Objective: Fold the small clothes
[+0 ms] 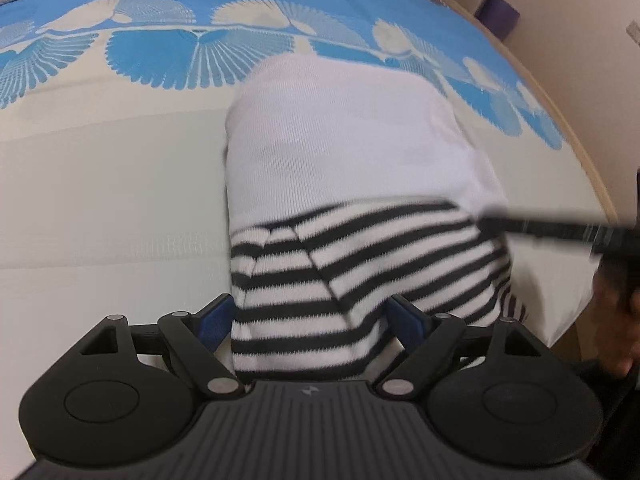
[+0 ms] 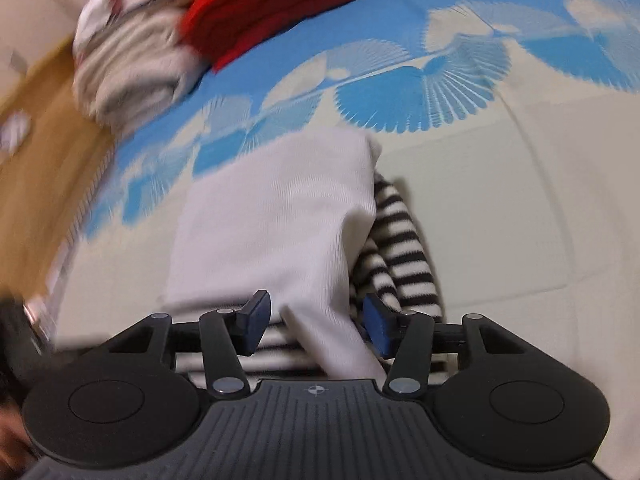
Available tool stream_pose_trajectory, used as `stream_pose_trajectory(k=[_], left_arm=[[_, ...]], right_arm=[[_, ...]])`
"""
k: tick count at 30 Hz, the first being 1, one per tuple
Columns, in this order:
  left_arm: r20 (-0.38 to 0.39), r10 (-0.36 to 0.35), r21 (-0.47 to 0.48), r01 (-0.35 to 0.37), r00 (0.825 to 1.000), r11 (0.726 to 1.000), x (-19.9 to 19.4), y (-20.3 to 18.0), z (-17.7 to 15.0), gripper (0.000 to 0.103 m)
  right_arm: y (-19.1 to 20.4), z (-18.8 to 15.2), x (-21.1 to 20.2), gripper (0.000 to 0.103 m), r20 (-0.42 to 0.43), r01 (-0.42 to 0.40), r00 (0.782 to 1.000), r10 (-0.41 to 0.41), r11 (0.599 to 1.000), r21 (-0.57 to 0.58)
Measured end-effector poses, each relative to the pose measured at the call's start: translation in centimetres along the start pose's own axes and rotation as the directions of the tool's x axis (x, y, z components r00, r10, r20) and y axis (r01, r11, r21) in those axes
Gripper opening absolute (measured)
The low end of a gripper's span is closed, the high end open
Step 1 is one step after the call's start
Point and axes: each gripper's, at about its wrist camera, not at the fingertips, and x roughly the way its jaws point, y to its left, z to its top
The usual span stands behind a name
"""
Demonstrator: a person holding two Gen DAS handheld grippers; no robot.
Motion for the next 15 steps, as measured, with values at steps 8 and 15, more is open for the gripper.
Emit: stream_pose_trajectory(k=[8,15], left_arm=[[-0.018,0.037,0.016,-0.036,0.999,0.999,0.9,-0.5,0.2,0.088],[-0.047,0.020,0.005,-0.020,0.999,1.000,0.8,0.0,0.8,0.088]], right_arm=[[-1.2,-0.8,-2.2,0.000,0.036,0.000,0.999,0.001,1.000,-0.026],[-1.9,-1.3,-0.7,0.001,-0.098,0.086,0.991,-0.085,0.996,0.003]])
